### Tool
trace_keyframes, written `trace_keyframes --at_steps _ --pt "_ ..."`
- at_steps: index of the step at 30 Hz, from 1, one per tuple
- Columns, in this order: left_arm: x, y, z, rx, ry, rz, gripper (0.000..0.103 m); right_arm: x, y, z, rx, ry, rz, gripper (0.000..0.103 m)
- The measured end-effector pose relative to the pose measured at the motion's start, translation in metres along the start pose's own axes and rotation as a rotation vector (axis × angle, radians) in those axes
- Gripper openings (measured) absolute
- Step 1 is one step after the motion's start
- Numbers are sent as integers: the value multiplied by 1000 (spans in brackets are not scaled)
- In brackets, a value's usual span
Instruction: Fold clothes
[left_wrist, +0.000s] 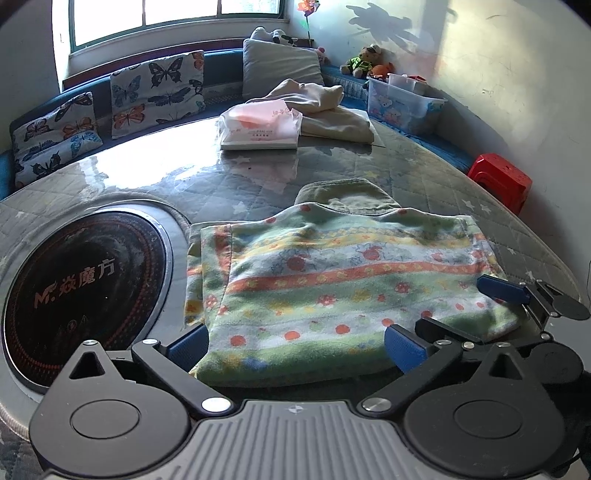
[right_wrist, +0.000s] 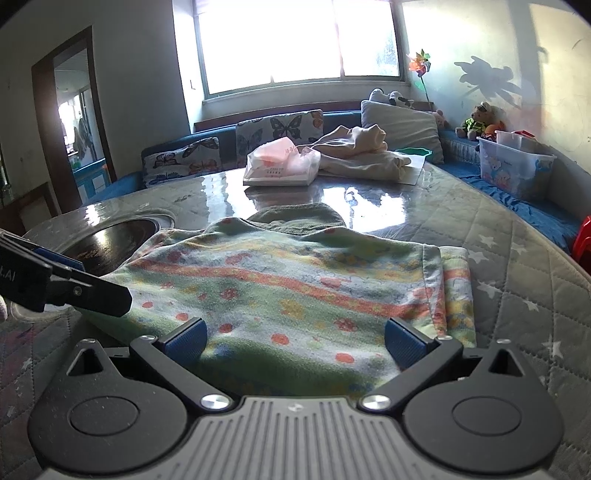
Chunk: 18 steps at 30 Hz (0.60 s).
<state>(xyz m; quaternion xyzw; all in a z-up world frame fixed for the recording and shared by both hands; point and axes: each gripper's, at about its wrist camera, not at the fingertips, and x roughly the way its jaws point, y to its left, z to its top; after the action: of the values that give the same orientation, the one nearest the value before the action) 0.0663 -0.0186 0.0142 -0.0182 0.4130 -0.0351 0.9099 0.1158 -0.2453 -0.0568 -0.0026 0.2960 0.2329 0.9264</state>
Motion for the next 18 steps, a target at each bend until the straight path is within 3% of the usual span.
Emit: trace_keyframes --at_steps 18 --pt "-17 -12 -19 32 -11 -18 103 -27 16 -5 -15 0 -45 103"
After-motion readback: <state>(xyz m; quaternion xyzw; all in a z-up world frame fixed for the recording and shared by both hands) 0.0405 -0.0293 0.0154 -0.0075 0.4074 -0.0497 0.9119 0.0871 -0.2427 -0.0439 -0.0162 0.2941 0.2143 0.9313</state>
